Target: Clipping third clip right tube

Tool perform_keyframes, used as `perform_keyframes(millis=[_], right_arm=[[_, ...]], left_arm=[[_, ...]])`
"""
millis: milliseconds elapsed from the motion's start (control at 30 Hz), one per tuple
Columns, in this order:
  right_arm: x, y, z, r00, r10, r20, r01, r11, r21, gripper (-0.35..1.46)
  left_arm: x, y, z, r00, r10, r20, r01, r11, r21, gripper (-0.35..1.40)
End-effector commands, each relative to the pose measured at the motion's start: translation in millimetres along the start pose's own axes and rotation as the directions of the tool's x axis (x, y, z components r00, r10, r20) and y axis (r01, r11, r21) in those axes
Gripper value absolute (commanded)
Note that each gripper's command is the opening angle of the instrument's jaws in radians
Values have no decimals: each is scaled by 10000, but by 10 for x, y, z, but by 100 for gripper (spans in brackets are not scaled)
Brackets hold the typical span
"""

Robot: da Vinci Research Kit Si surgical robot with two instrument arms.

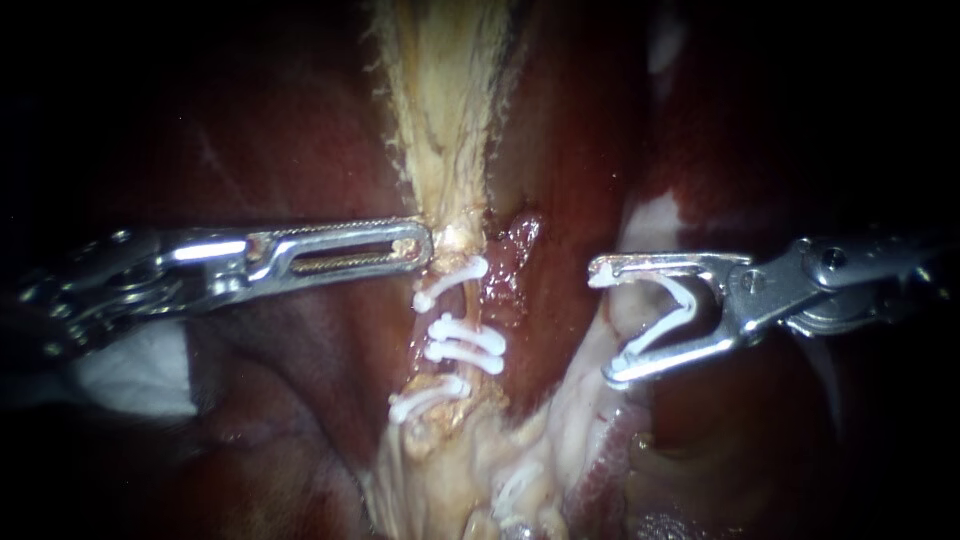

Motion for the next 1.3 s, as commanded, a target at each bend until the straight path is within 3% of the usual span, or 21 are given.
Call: perform_keyframes(millis=[33,267,433,600,900,1300], right_arm=[[0,0,0,10000,-3,0,3,10000,9,60],[-5,-2,7,10000,-42,16,43,10000,-49,60],[-19,0,25,9999,-141,22,141,9999,43,60],[-35,4,46,10000,-7,18,7,10000,87,60],[-61,27,89,9983,572,56,-572,9984,23,60],[-84,60,147,9964,829,191,-833,9962,239,60]], left_arm=[[0,0,0,10000,0,0,0,10000,4,-35],[-6,-2,-13,10000,-29,-54,30,10000,73,-35],[-13,-5,-33,9999,-73,-135,75,9999,116,-35],[-27,-16,-63,9998,-165,134,162,9996,229,-35],[-34,-41,-94,9989,-257,388,240,9988,437,-35],[-38,-51,-113,9983,-298,505,270,9981,553,-35]])
